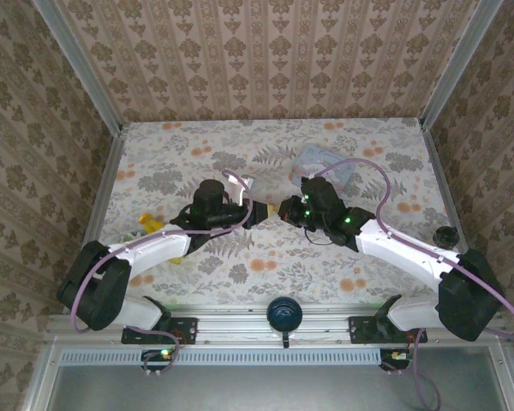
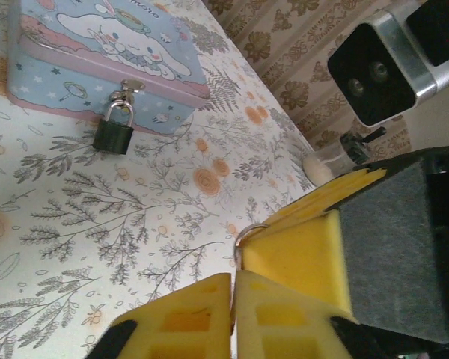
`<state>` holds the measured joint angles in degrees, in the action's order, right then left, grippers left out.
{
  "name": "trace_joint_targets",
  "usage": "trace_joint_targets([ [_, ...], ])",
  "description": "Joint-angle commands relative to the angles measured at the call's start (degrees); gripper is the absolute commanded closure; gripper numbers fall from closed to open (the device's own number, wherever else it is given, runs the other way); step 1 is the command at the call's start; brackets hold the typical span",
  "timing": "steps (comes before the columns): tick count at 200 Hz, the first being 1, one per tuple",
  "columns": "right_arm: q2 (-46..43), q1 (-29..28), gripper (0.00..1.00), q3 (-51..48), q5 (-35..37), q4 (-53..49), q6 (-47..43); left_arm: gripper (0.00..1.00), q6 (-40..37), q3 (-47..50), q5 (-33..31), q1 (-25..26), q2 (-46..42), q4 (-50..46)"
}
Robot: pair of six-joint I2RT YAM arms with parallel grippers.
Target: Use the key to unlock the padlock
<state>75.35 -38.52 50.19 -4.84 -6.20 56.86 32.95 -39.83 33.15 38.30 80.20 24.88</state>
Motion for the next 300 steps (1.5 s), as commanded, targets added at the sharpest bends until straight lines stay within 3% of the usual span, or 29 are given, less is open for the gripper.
trace_joint_targets([
  [1,-0.9,-0.6,1.00,0.6,-0.6,1.1,0.6,1.00,-0.8,-0.4,-0.8,-0.1,0.5,0.2],
  [53,-1.6,-0.5,1.00,0.3,0.1,-0.5,-0.9,1.00,-5.9,-2.7,-0.1,-0.5,-0.9,-7.0],
  [107,-6.0,-0.1,0.82,0.0,5.6,-10.0,-5.3,1.00,-21.7,-7.4,-1.3,-3.1,-10.1,-24.4],
  [143,-11.0,0.3,0.67,-0.7,5.8,-10.8,-11.5,1.00,-28.4,-11.3,3.1,-3.9,-13.6,-31.9],
  [192,-18.4,0.3,0.50,-2.3,-8.2,-2.6,-26.1,1.00,-35.0,-16.5,15.7,-3.6,-12.9,-39.3],
  [250,-20.0,0.2,0.54,-4.5,-21.9,3.8,-32.9,1.00,-38.8,-18.0,27.7,-2.4,-13.1,-40.5],
  [300,-19.6,0.2,0.58,-6.0,-28.1,8.4,-32.6,1.00,-37.5,-16.6,28.8,-2.2,-14.4,-37.6],
])
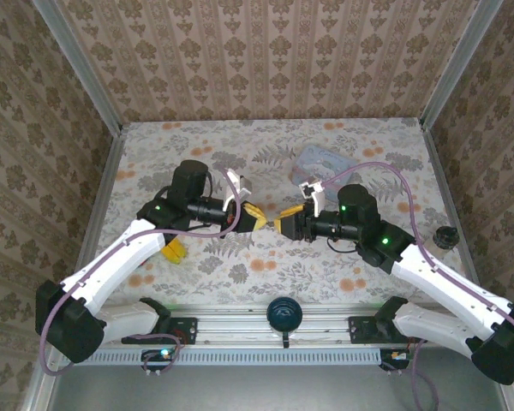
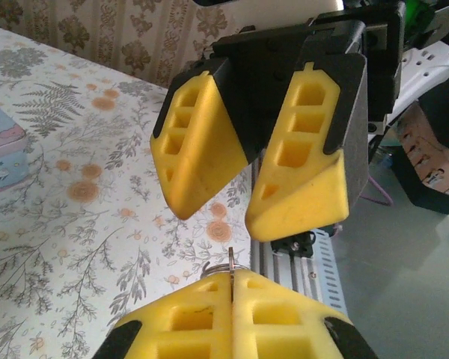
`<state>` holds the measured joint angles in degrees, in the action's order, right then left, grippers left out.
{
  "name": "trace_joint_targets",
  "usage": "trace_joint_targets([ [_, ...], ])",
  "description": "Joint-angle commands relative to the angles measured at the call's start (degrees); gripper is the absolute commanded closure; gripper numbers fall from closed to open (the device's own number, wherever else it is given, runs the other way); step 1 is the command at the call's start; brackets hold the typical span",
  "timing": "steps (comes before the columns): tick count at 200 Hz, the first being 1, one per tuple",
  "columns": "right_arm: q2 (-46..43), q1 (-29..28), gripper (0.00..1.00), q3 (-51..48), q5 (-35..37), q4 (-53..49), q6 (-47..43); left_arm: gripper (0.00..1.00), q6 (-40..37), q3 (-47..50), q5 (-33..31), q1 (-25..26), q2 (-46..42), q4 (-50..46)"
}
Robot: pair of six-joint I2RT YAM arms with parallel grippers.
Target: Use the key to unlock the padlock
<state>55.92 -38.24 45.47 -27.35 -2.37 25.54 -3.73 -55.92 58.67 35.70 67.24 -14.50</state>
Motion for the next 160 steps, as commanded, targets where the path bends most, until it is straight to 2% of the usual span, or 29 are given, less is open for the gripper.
trace_joint_targets([
  [1,-0.2,0.0,0.58,-1.3,-5.8,4.7,-1.3,1.00,-0.8,-0.5,3.3,0.4,-1.4,1.8],
  [111,-0.2,-0.1,0.66,-2.8,-8.4,8.7,0.9,1.00,2.7,1.0,4.1,0.4,-1.6,6.2],
  [160,0.5,-0.2,0.78,-2.6,-9.0,9.1,1.1,1.00,3.7,1.4,3.5,0.4,-1.8,7.6],
])
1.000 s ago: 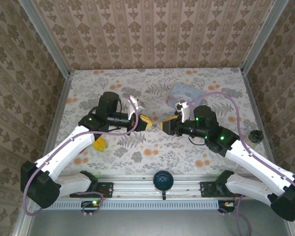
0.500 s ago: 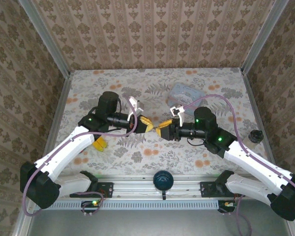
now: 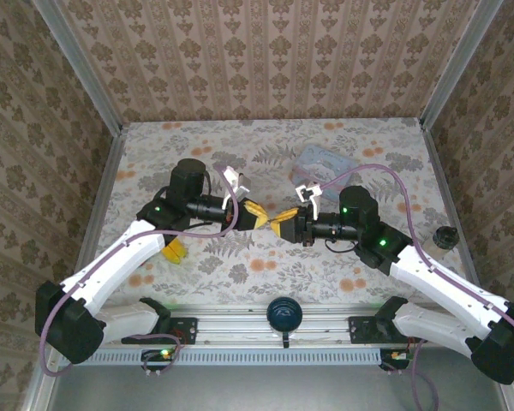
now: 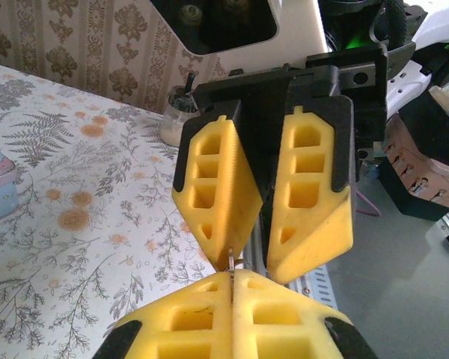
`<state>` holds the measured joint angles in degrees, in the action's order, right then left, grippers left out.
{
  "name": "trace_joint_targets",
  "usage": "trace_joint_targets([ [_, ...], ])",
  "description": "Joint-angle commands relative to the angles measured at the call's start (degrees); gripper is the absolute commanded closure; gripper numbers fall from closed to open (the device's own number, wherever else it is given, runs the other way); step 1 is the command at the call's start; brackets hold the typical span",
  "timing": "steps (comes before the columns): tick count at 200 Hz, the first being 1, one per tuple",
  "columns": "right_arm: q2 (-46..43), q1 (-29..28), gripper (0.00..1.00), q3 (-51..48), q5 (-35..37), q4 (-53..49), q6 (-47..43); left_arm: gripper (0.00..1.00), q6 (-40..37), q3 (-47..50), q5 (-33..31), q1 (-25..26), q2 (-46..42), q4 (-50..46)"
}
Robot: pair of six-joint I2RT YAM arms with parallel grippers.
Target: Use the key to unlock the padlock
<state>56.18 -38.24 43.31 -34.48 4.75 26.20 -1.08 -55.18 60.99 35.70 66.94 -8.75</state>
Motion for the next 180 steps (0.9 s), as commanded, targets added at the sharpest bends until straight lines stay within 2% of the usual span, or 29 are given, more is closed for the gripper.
trace_joint_targets([
  [1,0.3,-0.2,0.78,-0.4,-1.9,1.9,0.4,1.00,1.1,0.6,1.1,0.4,-1.5,1.9],
  [48,-0.1,-0.2,1.00,-0.9,-1.2,1.4,0.1,1.00,2.4,1.0,0.2,0.2,-1.9,3.6],
  [60,-0.2,-0.2,1.00,-0.9,-1.0,1.3,0.0,1.00,3.4,1.2,-0.4,0.1,-1.9,4.5],
  [74,-0.5,-0.2,1.00,-0.9,0.0,0.9,-0.1,0.84,6.0,1.5,-1.7,-0.6,-2.1,6.3],
  [92,-1.0,-0.2,1.00,-0.8,2.5,-0.3,-0.7,0.52,11.9,2.0,-3.4,-2.1,-2.8,9.7],
  [99,-1.2,-0.2,1.00,-0.8,3.7,-0.8,-1.0,0.45,14.3,2.4,-3.8,-2.9,-3.2,11.5],
  [109,-1.6,-0.3,1.00,-0.8,5.8,-1.5,-1.6,0.40,18.0,3.0,-5.1,-4.1,-4.1,13.8],
  [141,-2.4,-2.2,1.00,-0.3,13.1,-3.4,-5.0,0.38,27.4,3.0,-13.6,-7.1,-6.4,13.4],
  [180,-3.0,-5.9,1.00,0.0,24.1,-3.6,-9.6,0.39,31.8,1.0,-17.8,-8.0,-6.8,7.3],
])
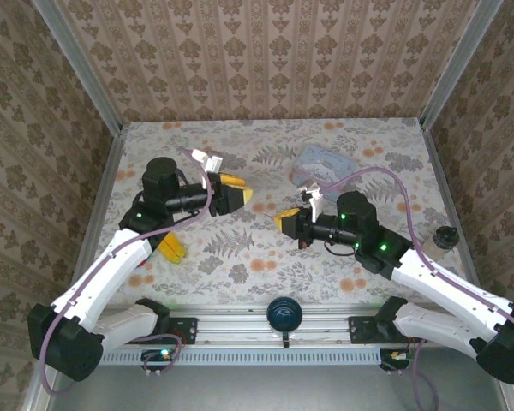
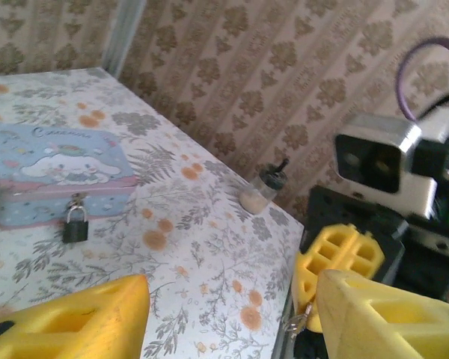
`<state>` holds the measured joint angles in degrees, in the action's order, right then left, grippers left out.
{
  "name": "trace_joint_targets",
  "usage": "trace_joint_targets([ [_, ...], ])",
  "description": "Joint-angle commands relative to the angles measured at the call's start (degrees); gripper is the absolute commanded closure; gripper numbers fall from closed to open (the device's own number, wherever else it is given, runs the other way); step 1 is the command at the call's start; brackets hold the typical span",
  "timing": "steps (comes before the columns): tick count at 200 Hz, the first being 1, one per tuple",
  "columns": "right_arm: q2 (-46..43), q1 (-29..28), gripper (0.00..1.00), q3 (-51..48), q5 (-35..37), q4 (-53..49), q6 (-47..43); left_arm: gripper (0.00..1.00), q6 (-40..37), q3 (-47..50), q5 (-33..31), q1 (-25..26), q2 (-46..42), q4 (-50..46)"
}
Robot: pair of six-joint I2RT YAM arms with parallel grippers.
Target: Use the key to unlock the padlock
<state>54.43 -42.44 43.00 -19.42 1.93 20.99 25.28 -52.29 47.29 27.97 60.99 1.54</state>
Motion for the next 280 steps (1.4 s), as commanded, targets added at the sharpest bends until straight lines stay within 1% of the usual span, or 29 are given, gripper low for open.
trace_joint_targets([
  [1,-1.2,-1.8,1.00,0.3,9.1,-0.7,-4.5,0.39,5.5,-1.8,-4.1,-0.3,-0.8,-3.0],
  [51,0.0,-2.4,1.00,0.9,9.8,0.5,-4.7,0.39,3.4,-0.7,-3.0,-0.3,-1.0,-2.5],
  [78,0.1,-2.4,1.00,0.9,10.0,0.5,-3.2,0.39,2.4,-0.2,-1.8,-0.3,-0.5,-1.7],
  [90,0.0,-2.4,1.00,0.7,10.1,0.5,-2.4,0.38,2.0,0.0,-2.3,-0.2,-0.3,-1.7],
  [95,-0.2,-2.3,1.00,0.6,10.2,0.6,-2.1,0.36,1.7,0.0,-2.9,-0.3,-0.2,-2.0],
  [103,-0.6,-2.4,1.00,0.4,10.6,0.6,-1.6,0.29,1.3,-0.2,-3.9,-0.3,0.0,-2.5],
  [111,-1.0,-2.3,1.00,0.2,11.6,0.4,-1.1,0.18,1.0,-0.3,-5.1,-0.3,0.3,-3.0],
  [121,-1.5,-2.2,1.00,0.2,13.1,-0.3,-0.2,0.01,0.4,-0.7,-7.5,-0.3,0.9,-3.7],
  [130,-1.9,-2.1,1.00,0.3,15.1,-1.4,0.6,0.00,0.3,-1.2,-10.0,-0.3,1.5,-4.0],
  [133,-2.0,-2.1,1.00,0.4,15.8,-1.9,0.8,0.00,0.2,-1.3,-12.1,-0.3,1.8,-4.1],
  [141,-2.2,-1.9,1.00,0.9,18.1,-3.7,1.7,0.00,0.3,-1.8,-15.2,-0.2,2.6,-4.5],
  [161,-1.8,-0.4,1.00,3.4,25.5,-11.1,4.5,0.00,0.8,-4.2,-22.7,-0.3,6.3,-6.3],
  [172,-0.8,1.7,1.00,5.0,29.3,-16.0,6.4,0.00,1.0,-5.8,-25.5,-0.2,9.3,-7.0],
  [189,0.9,6.3,1.00,6.6,31.9,-22.0,8.9,0.00,1.5,-8.5,-28.6,-0.3,14.6,-6.9],
  [201,1.9,10.7,1.00,6.7,32.3,-24.8,11.5,0.00,2.2,-10.5,-29.0,-0.1,18.8,-5.7],
  [227,3.0,21.4,1.00,4.3,30.0,-24.8,15.4,0.00,4.5,-15.8,-25.9,0.2,28.9,-1.3],
  [242,4.4,26.2,1.00,3.3,30.4,-23.6,15.7,0.00,6.2,-19.7,-23.5,0.7,35.3,0.8],
  [260,7.4,30.7,1.00,3.2,31.5,-22.0,15.6,0.00,7.4,-25.9,-20.6,1.8,43.1,1.7],
  [280,12.2,34.1,1.00,3.9,30.3,-18.4,14.4,0.00,8.3,-32.7,-18.2,2.9,50.9,1.9],
])
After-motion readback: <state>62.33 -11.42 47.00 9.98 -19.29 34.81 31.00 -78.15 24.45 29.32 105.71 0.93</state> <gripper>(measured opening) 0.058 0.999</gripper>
